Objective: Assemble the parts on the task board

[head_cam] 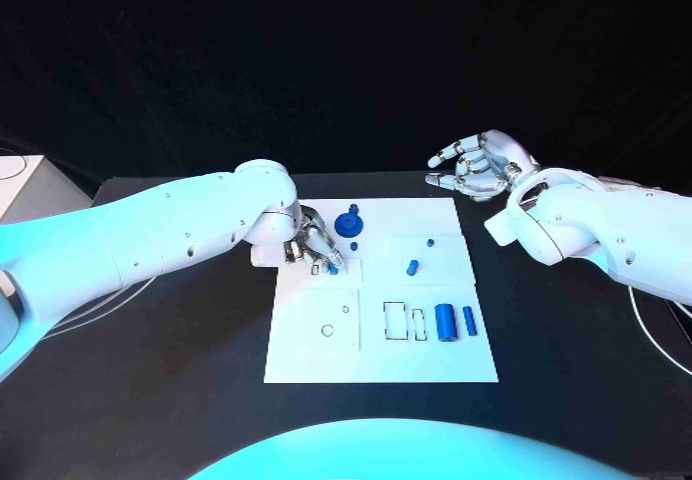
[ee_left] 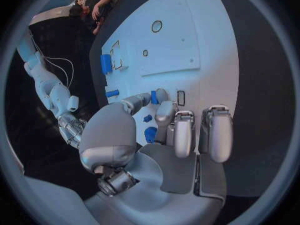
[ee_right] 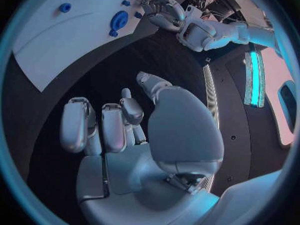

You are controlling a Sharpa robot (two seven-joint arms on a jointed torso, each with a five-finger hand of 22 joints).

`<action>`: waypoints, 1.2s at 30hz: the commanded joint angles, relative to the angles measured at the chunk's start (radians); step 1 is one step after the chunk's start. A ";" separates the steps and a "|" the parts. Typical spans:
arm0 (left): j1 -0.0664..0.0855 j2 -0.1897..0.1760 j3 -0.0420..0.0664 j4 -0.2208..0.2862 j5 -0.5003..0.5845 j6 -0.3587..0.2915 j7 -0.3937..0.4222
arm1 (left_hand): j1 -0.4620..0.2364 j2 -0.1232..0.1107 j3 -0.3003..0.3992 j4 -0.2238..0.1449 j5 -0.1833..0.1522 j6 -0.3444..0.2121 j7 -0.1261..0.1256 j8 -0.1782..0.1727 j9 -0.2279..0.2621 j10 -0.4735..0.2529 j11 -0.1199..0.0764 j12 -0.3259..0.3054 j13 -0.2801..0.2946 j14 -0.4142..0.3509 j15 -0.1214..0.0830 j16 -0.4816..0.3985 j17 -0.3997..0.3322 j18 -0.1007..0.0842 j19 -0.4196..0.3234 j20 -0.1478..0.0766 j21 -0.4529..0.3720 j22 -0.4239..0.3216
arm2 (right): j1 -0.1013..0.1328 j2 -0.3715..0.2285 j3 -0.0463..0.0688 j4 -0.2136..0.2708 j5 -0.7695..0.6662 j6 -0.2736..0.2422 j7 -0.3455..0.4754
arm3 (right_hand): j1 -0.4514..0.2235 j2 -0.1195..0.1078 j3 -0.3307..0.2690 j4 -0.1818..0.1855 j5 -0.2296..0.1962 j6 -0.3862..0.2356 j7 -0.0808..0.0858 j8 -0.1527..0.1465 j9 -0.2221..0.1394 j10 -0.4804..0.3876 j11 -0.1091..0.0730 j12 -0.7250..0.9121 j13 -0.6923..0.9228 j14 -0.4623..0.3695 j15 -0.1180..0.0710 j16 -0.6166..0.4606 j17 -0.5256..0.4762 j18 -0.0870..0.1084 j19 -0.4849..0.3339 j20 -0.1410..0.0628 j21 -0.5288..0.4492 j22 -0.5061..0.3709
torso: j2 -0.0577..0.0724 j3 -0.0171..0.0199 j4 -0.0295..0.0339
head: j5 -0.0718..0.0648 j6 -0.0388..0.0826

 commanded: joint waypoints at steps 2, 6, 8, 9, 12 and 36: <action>-0.003 -0.008 -0.002 0.002 -0.025 -0.010 -0.013 | 0.002 -0.010 -0.029 0.013 -0.010 0.010 -0.002 0.007 0.004 0.002 -0.006 0.006 0.004 0.106 -0.006 0.003 0.263 -0.013 0.024 -0.005 0.002 0.124 | -0.001 -0.001 0.000 0.001 -0.003 0.014 0.010 | -0.004 0.006 0.001 0.005 0.001 -0.006 -0.001 0.003 0.001 -0.009 0.002 -0.006 -0.002 -0.002 0.003 -0.005 0.005 0.017 -0.008 0.002 -0.006 0.019 | 0.000 -0.0003 0.0000 | -0.001 0.001; -0.003 -0.011 0.000 0.007 -0.029 -0.010 -0.014 | 0.015 -0.004 -0.084 0.048 -0.094 0.012 -0.004 0.008 0.009 0.005 -0.007 0.009 0.008 0.106 -0.008 0.003 0.263 -0.014 0.026 -0.007 0.002 0.126 | -0.002 -0.002 0.000 0.001 -0.003 0.014 0.010 | -0.004 0.006 0.001 0.006 0.001 -0.007 -0.001 0.003 0.001 -0.009 0.002 -0.007 -0.003 -0.002 0.003 -0.006 0.005 0.017 -0.009 0.002 -0.007 0.018 | 0.000 -0.0001 0.0007 | 0.000 0.001; -0.003 -0.013 0.001 0.009 -0.030 -0.010 -0.015 | 0.019 -0.003 -0.097 0.056 -0.111 0.013 -0.004 0.007 0.010 0.005 -0.007 0.009 0.008 0.106 -0.007 0.003 0.263 -0.014 0.026 -0.007 0.003 0.128 | -0.002 -0.002 0.000 0.001 -0.002 0.014 0.011 | -0.007 0.006 -0.001 0.009 0.000 -0.007 -0.001 0.004 0.001 -0.010 0.002 -0.008 -0.003 -0.003 0.004 -0.006 0.005 0.017 -0.009 0.002 -0.007 0.019 | -0.001 0.0000 0.0004 | 0.000 0.001; -0.003 -0.014 0.003 0.010 -0.030 -0.011 -0.015 | 0.021 -0.003 -0.101 0.060 -0.116 0.013 -0.004 0.007 0.010 0.006 -0.007 0.009 0.008 0.106 -0.007 0.003 0.263 -0.014 0.026 -0.007 0.003 0.127 | -0.003 -0.002 0.000 0.001 -0.002 0.014 0.011 | -0.007 0.006 -0.001 0.009 0.000 -0.007 -0.001 0.004 0.001 -0.010 0.002 -0.008 -0.003 -0.003 0.004 -0.006 0.005 0.017 -0.009 0.002 -0.007 0.019 | -0.001 0.0000 0.0001 | -0.001 0.001; -0.003 -0.018 0.005 0.013 -0.032 -0.015 -0.014 | 0.022 -0.002 -0.109 0.067 -0.124 0.013 -0.004 0.007 0.011 0.006 -0.007 0.010 0.008 0.106 -0.007 0.003 0.263 -0.014 0.026 -0.007 0.003 0.127 | -0.003 -0.003 0.000 0.001 -0.002 0.014 0.011 | -0.009 0.006 -0.001 0.010 -0.001 -0.007 -0.001 0.004 0.001 -0.009 0.002 -0.008 -0.003 -0.003 0.004 -0.007 0.005 0.017 -0.009 0.003 -0.007 0.018 | 0.000 -0.0001 -0.0001 | -0.001 0.001; -0.002 -0.049 0.040 0.061 0.017 -0.028 0.008 | 0.042 -0.021 -0.166 0.105 -0.147 0.009 -0.004 0.003 0.015 0.000 -0.007 0.003 -0.001 0.106 -0.007 0.003 0.263 -0.013 0.024 -0.008 0.000 0.124 | -0.006 -0.003 0.000 -0.001 0.001 0.014 0.012 | -0.011 0.006 -0.003 0.012 -0.001 -0.007 -0.001 0.004 0.001 -0.010 0.002 -0.010 -0.004 -0.003 0.004 -0.007 0.004 0.018 -0.010 0.003 -0.008 0.018 | -0.001 0.0009 0.0011 | -0.002 0.007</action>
